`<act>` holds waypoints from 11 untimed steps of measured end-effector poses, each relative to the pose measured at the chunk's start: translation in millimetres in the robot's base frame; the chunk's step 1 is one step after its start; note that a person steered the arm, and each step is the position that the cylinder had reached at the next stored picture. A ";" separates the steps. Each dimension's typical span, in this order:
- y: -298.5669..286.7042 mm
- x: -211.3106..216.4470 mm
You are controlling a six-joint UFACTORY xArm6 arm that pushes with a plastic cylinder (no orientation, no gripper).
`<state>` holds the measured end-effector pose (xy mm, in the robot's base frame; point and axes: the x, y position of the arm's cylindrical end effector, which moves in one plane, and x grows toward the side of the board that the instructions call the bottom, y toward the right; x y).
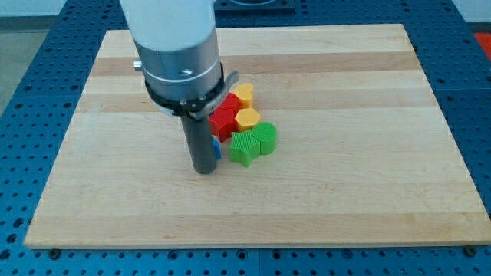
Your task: Move the green circle to the bottom of the yellow hexagon
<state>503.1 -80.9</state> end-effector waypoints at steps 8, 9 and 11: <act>114.2 15.2; 120.1 15.2; 128.8 -13.7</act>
<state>489.4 47.8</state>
